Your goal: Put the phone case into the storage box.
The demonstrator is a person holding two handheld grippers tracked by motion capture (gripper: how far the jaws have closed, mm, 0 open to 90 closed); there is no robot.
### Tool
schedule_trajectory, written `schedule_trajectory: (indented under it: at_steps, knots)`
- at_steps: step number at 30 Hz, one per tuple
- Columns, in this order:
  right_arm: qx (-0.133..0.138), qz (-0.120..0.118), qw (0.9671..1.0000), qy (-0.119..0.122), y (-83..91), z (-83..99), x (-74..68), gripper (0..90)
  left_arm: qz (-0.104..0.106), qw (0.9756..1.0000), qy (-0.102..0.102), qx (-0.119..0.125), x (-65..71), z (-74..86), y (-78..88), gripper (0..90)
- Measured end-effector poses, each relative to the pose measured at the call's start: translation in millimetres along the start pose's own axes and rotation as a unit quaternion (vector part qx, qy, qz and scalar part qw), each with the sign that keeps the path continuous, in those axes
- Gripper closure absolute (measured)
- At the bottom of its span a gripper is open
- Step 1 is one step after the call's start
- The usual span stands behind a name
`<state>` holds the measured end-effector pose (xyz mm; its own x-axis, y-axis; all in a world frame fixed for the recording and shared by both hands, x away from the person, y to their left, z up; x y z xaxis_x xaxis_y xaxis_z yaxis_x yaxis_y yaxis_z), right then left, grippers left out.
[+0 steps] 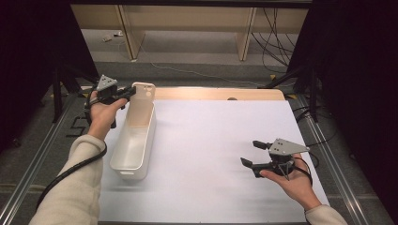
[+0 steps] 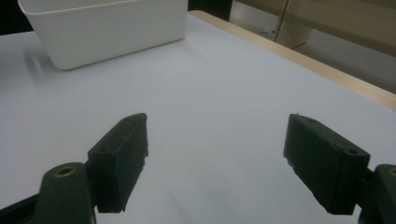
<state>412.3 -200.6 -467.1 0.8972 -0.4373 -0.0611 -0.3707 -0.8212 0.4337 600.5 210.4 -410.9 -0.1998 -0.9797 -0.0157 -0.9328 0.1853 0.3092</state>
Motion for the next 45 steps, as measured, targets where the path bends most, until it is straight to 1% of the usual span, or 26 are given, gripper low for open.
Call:
schedule_trajectory:
  at_steps: [8,45]
  knots:
    - [-0.001,0.000,1.0000,-0.001,-0.1,0.4,0.3,23.0,-0.003,1.0000,0.001,-0.007,-2.3,3.9,-2.9,81.6]
    - [-0.004,-0.001,1.0000,-0.001,-0.5,1.6,0.4,23.2,-0.005,0.9998,0.003,-0.019,-3.9,11.7,-10.8,81.5]
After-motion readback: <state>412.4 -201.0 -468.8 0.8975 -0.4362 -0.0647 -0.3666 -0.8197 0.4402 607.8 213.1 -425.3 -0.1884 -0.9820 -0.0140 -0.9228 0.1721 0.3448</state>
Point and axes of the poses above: each handheld gripper's, and its own axes: y roughly backward along the jaws, z roughly out of its underside, x roughly to its right, the point moved 10 cm from there along -y, roughly forward along the jaws, and after that the axes turned 14 degrees about -z, right-handed, at the moved point
